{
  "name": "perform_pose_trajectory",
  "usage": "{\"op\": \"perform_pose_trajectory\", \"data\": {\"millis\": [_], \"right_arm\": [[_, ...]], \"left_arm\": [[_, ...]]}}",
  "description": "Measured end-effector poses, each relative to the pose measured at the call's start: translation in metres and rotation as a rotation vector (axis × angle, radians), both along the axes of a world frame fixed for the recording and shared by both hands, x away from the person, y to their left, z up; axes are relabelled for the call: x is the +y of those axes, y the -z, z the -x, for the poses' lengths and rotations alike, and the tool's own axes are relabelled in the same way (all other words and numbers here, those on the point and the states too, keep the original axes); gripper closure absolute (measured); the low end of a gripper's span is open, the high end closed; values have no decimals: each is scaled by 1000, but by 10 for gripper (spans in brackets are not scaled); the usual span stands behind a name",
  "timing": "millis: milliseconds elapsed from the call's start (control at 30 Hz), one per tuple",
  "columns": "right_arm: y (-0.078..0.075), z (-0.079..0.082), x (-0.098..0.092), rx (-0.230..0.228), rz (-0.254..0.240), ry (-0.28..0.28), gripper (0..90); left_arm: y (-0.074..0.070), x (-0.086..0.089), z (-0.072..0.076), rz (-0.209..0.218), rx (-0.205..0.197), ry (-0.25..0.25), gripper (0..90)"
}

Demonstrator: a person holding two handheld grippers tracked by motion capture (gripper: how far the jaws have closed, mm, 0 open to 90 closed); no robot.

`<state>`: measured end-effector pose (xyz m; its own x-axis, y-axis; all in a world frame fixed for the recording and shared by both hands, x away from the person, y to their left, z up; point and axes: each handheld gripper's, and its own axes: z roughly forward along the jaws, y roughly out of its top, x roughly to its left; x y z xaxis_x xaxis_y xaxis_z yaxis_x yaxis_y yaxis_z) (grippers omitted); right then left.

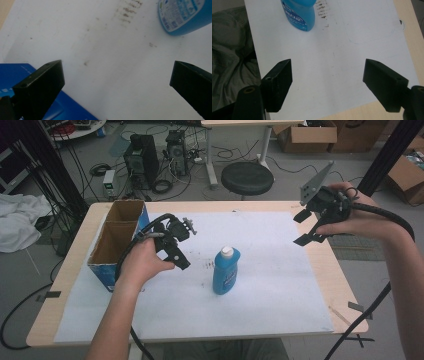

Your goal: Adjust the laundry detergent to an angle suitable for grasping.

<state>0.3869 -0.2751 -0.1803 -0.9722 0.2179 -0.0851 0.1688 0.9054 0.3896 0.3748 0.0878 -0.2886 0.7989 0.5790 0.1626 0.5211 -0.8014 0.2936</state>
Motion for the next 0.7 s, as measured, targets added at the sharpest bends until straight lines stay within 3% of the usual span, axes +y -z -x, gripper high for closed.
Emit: {"op": "perform_pose_trajectory", "data": {"millis": [200, 400, 700], "right_arm": [[0, 0, 1, -3, -1, -4, 238], [1, 1, 3, -2, -1, -10, 240], [3, 2, 3, -2, 0, -12, 240]], "left_arm": [[-3, -12, 12, 49, -1, -30, 2], [1, -24, 25, 39, 7, -26, 1], [5, -41, 40, 81, 8, -30, 2]]}}
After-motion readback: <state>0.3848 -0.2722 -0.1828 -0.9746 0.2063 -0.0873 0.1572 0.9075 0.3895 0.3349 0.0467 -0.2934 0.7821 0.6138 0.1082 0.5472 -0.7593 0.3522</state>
